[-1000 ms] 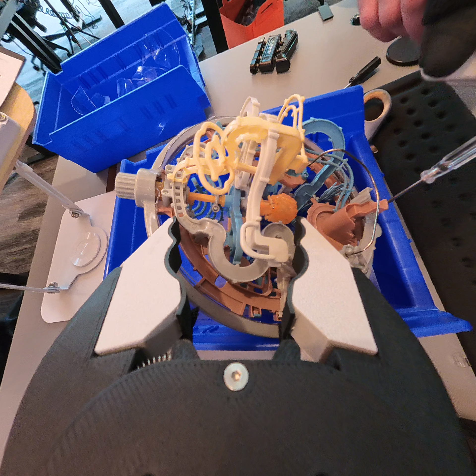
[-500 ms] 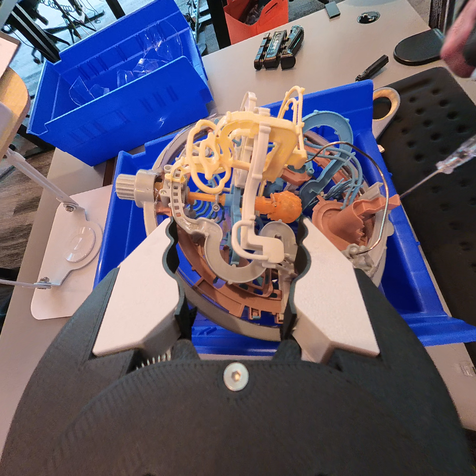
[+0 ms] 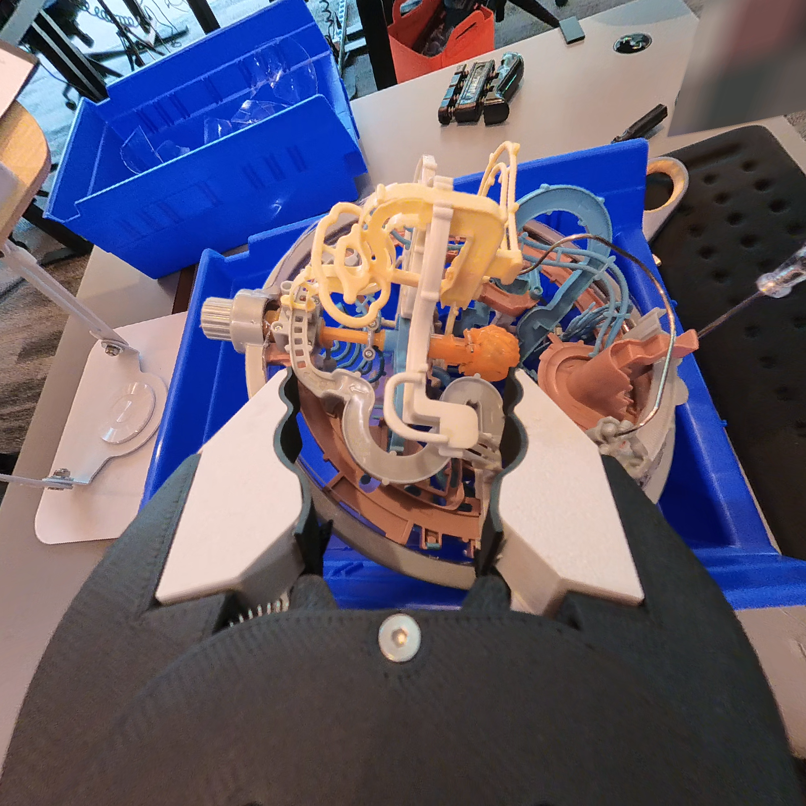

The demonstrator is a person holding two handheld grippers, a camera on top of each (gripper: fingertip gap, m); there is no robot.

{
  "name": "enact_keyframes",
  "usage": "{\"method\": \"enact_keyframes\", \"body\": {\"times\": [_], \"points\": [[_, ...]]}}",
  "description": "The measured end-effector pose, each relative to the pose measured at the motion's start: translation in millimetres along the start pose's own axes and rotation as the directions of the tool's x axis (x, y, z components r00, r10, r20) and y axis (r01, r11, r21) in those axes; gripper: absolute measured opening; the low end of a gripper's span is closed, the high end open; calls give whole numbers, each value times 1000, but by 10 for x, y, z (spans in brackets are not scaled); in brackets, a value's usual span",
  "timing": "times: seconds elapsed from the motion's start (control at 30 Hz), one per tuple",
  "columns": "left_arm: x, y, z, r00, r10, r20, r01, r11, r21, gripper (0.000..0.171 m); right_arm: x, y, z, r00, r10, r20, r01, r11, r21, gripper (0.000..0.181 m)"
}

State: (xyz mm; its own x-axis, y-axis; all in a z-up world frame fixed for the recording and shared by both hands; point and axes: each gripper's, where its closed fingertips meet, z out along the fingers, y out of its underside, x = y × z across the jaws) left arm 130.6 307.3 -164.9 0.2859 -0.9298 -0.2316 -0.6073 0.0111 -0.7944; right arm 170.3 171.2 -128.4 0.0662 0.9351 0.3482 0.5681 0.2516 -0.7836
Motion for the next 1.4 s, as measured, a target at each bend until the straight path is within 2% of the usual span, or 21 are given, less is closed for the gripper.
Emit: {"method": "enact_keyframes", "body": {"times": [0.27, 0.5, 0.57, 0.67, 0.77, 0.83, 0.93, 1.03, 1.13, 1.2, 1.27, 1.4], "points": [[-8, 3, 32, 1000, -13, -4, 13, 1000, 19, 93, -54, -40, 50, 964, -141, 226, 151, 988, -24, 8], [-2, 10, 18, 1000, -15, -27, 16, 999, 28, 94, -93, -44, 42, 905, -222, 362, 245, 969, -20, 8], [48, -62, -64, 996, -36, -80, 41, 997, 62, 96, -89, -25, 65, 898, -225, 379, 258, 965, -38, 8], [21, -192, -311, 995, -40, -96, 51, 992, 114, 86, -82, 56, 114, 894, -217, 391, 268, 960, -78, 8], [13, -213, -463, 998, 13, -56, -8, 997, 76, 85, -94, 103, 143, 896, -216, 389, 266, 961, -80, 8], [69, -248, -460, 998, 43, -55, -39, 997, 61, 81, -105, 120, 148, 899, -211, 383, 259, 963, -78, 8], [11, -198, -342, 999, 43, -15, -42, 999, 27, 85, -124, 93, 109, 903, -211, 374, 251, 966, -63, 8], [-11, -166, -308, 998, -24, -62, 28, 997, 71, 87, -73, -54, -22, 915, -200, 350, 220, 975, -17, 8], [-30, -126, -276, 986, -116, -122, 128, 987, 97, 90, 125, -346, -200, 944, -153, 292, 136, 988, 78, 8], [-20, -50, -197, 974, -168, -153, 181, 981, 72, 91, 292, -531, -290, 960, -115, 254, 81, 987, 139, 8], [4, -46, -167, 971, -169, -171, 185, 979, 86, 88, 436, -655, -333, 971, -78, 224, 38, 984, 177, 8], [-18, -137, -279, 972, -157, -174, 182, 974, 132, 88, 508, -767, -372, 969, -20, 247, -34, 976, 213, 8]]}}
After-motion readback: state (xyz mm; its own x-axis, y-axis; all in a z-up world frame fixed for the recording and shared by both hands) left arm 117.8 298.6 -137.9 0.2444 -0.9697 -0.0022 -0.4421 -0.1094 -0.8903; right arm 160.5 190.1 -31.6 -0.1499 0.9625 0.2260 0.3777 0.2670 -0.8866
